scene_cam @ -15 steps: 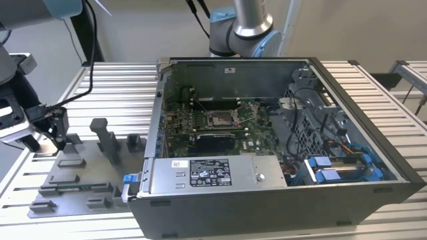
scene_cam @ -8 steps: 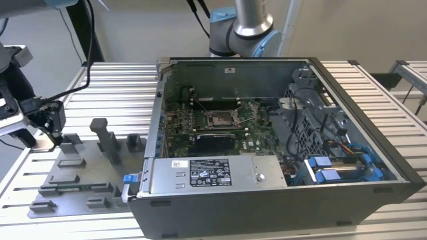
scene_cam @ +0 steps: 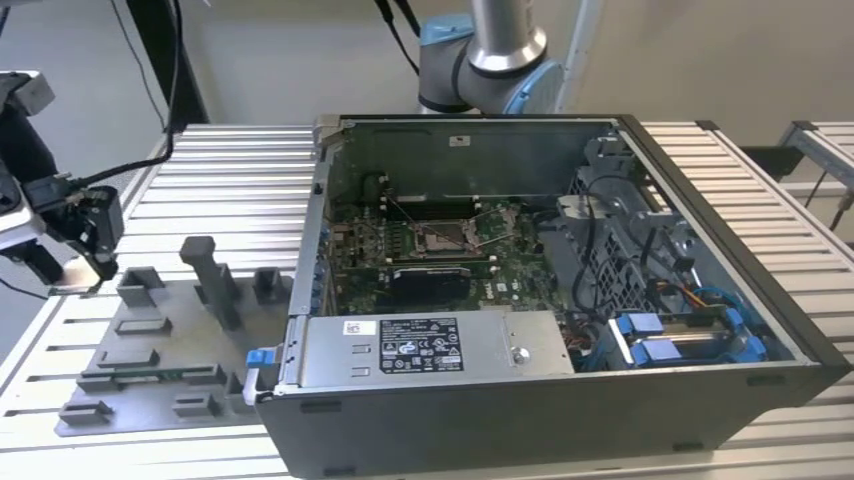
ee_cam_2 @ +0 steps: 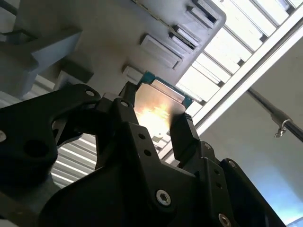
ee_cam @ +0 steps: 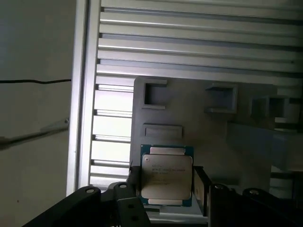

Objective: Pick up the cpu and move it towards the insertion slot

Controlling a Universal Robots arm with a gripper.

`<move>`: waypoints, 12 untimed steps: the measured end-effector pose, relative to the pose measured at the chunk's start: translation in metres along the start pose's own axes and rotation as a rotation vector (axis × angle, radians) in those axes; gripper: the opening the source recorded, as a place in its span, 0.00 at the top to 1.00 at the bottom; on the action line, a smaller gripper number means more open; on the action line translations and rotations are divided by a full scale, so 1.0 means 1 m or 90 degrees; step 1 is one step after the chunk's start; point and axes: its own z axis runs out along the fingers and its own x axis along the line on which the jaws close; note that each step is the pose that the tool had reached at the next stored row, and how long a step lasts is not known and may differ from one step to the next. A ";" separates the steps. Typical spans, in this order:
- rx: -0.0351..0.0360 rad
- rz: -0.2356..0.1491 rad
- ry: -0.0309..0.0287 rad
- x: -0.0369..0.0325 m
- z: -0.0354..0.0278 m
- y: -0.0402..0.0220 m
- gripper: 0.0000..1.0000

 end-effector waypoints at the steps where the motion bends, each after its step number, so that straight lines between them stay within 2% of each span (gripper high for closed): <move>1: 0.0000 0.000 0.0001 0.0000 -0.0028 0.0001 1.00; 5: 0.0000 0.000 0.0001 -0.0001 -0.0133 0.0004 1.00; 12: 0.0000 0.000 0.0000 -0.0001 -0.0274 0.0009 1.00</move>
